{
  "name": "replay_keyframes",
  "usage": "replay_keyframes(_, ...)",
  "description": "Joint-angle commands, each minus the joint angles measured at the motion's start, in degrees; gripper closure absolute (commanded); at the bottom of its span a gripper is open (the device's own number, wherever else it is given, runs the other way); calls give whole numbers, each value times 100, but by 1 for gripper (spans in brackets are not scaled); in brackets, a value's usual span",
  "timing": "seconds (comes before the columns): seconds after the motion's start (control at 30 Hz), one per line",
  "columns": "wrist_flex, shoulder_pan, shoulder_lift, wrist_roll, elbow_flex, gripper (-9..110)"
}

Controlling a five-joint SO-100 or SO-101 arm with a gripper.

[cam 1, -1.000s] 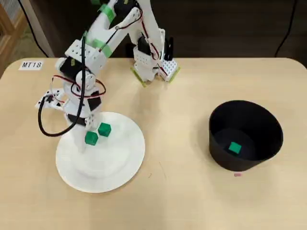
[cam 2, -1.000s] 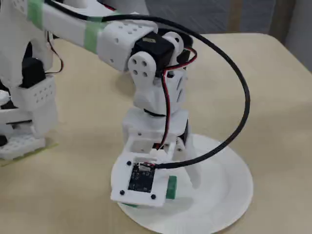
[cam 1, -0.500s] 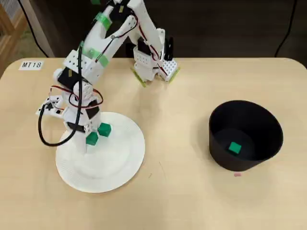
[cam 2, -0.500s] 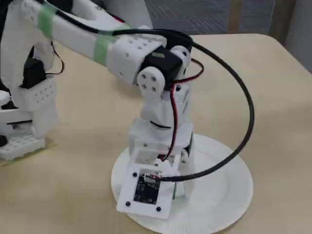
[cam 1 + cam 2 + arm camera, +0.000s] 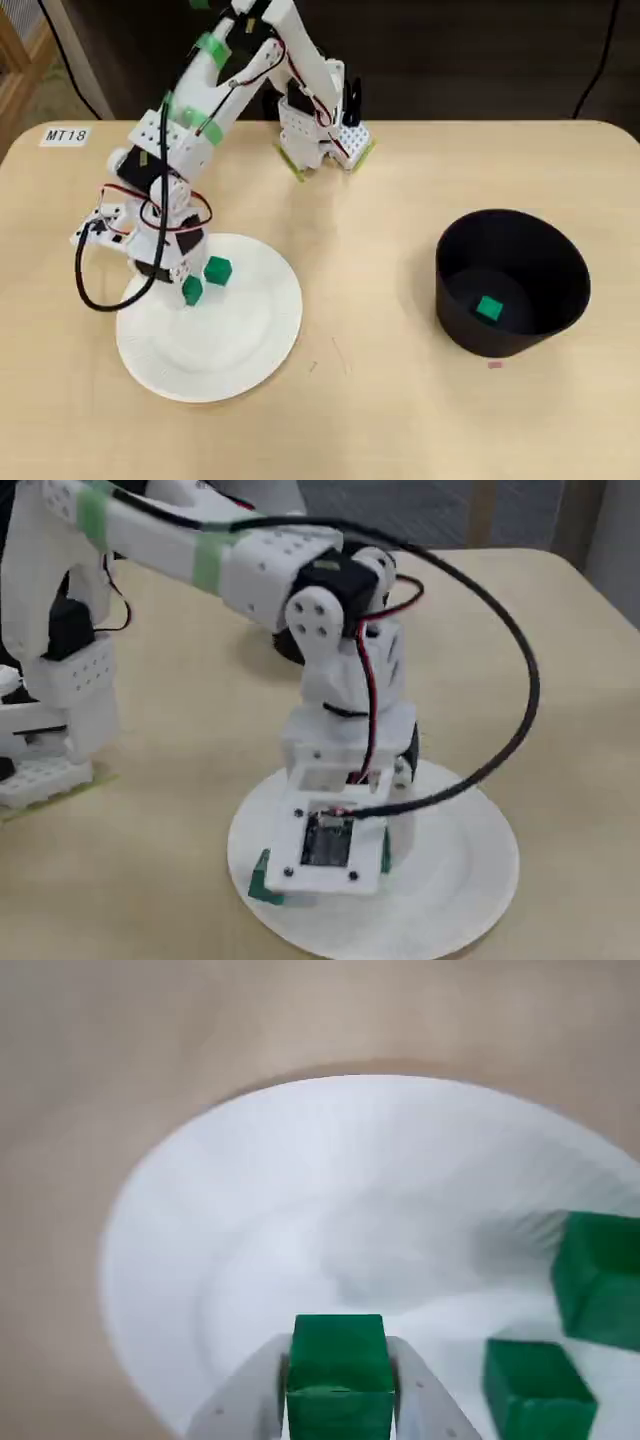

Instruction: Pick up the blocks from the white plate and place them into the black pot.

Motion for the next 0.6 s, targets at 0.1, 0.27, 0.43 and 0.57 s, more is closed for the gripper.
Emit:
replay_keyframes(0.1,-527,-431,1846,325,-70,104)
replay_keyframes(0.27,-1169,-1336,3568,923,1283,104)
replay_keyframes(0.43,-1485,-2751,5019,1318,2786,104)
replay_keyframes(0.57,-1538,-4140,5528,1441,3243,104)
